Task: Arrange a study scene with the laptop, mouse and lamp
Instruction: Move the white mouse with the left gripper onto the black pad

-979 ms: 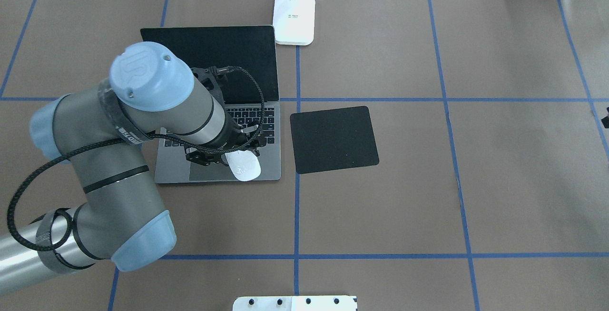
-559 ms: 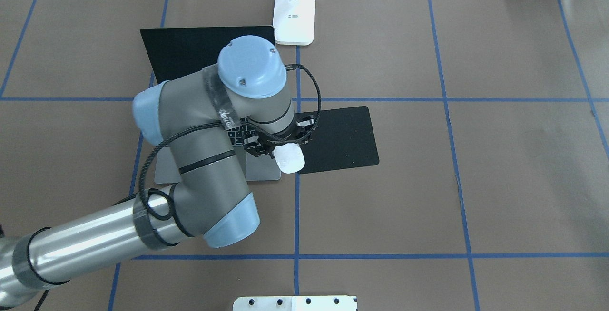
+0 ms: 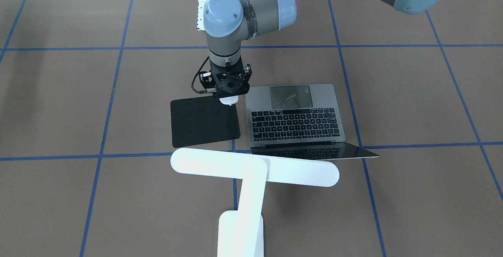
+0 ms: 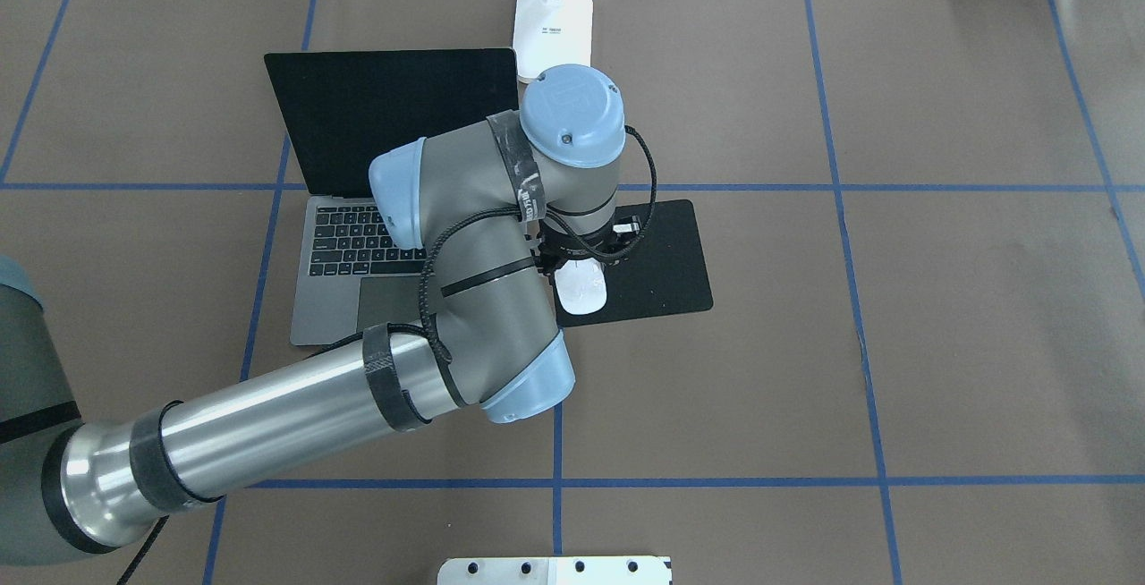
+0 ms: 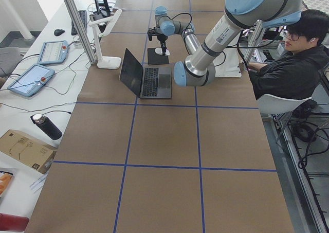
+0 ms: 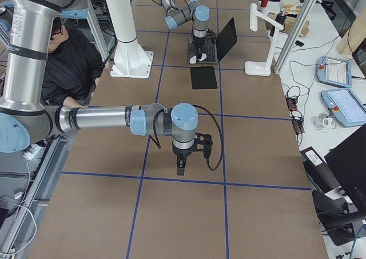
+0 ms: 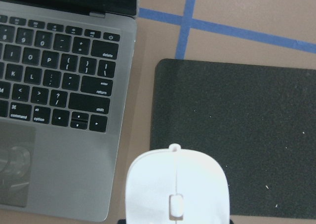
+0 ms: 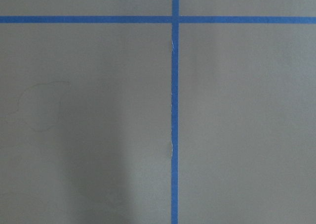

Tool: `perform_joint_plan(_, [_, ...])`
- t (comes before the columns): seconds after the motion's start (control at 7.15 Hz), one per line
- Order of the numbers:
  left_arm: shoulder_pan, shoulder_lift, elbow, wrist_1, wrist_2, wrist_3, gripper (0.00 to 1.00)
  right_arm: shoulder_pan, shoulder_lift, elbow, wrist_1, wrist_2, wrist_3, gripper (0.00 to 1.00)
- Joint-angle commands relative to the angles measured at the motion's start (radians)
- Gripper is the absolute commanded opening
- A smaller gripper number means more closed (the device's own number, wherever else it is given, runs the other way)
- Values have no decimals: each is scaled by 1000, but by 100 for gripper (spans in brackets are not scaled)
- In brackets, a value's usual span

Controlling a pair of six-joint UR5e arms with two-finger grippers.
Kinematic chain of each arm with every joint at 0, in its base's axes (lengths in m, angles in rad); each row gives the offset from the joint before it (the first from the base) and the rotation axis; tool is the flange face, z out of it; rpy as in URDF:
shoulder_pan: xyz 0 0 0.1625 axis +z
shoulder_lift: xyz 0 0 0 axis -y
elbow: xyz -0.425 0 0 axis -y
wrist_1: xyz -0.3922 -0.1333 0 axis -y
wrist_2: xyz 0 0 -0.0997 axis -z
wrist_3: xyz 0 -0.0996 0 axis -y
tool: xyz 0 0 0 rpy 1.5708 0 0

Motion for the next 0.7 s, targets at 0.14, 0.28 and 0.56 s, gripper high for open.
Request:
perform_joint_plan(0.14, [13,-133,253,-108,0,6,49,4,2,-6,0,-2,-2,99])
perform_joint_plan(0.28, [13,-135,266,-113,0,8,47,4,0,-6,0,-3,-2,99])
perform_joint_plan(0.56, [12,-137,288,-116,5,34,46,9,-1,-4,0,-3,-2,99])
